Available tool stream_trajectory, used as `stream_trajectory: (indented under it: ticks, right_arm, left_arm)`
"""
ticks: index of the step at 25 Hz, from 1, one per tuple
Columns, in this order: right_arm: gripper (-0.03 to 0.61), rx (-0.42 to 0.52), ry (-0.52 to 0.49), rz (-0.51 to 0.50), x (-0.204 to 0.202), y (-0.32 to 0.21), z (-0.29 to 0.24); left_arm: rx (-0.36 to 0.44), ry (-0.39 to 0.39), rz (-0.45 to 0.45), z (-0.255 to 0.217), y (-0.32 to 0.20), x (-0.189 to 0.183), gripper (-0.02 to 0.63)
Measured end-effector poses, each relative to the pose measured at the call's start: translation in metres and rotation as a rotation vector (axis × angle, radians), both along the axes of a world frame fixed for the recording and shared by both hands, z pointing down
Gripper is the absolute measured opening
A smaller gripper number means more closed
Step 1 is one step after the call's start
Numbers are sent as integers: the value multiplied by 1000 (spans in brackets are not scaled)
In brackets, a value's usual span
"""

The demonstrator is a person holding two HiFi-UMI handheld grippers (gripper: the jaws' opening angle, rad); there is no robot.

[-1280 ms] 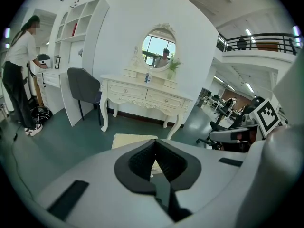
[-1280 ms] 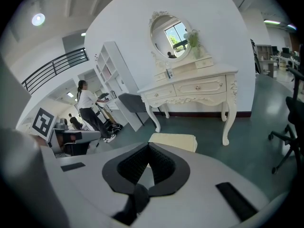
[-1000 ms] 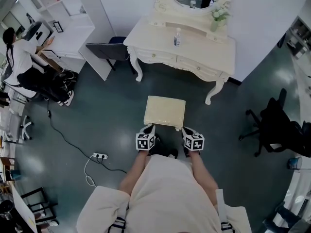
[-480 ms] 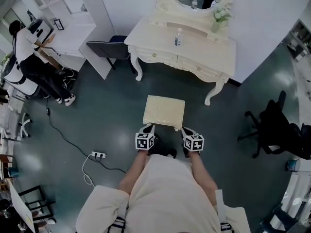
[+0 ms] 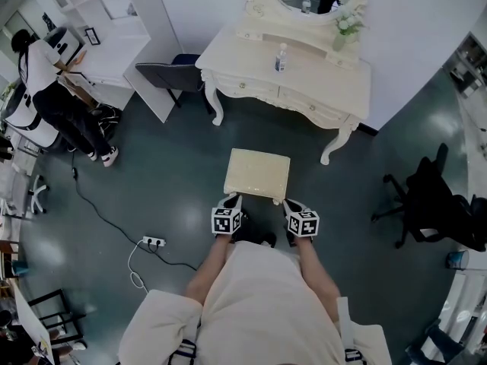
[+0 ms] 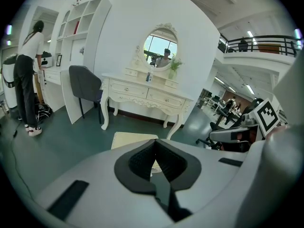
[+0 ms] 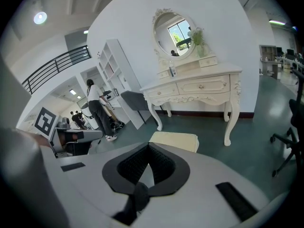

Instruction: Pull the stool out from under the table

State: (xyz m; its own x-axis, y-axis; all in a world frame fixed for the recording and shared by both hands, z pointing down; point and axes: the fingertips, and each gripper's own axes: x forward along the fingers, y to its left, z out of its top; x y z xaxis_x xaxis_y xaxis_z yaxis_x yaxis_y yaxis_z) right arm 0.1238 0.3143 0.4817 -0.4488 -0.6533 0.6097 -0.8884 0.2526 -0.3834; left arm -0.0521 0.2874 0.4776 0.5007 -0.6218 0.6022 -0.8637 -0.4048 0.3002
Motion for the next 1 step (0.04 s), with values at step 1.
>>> stream_trajectory:
  ticks: [1]
  right_arm:
    - [43,2,-3,2,-1,0,0]
  left_arm:
    - [-1,1,0,0,0,-1,15]
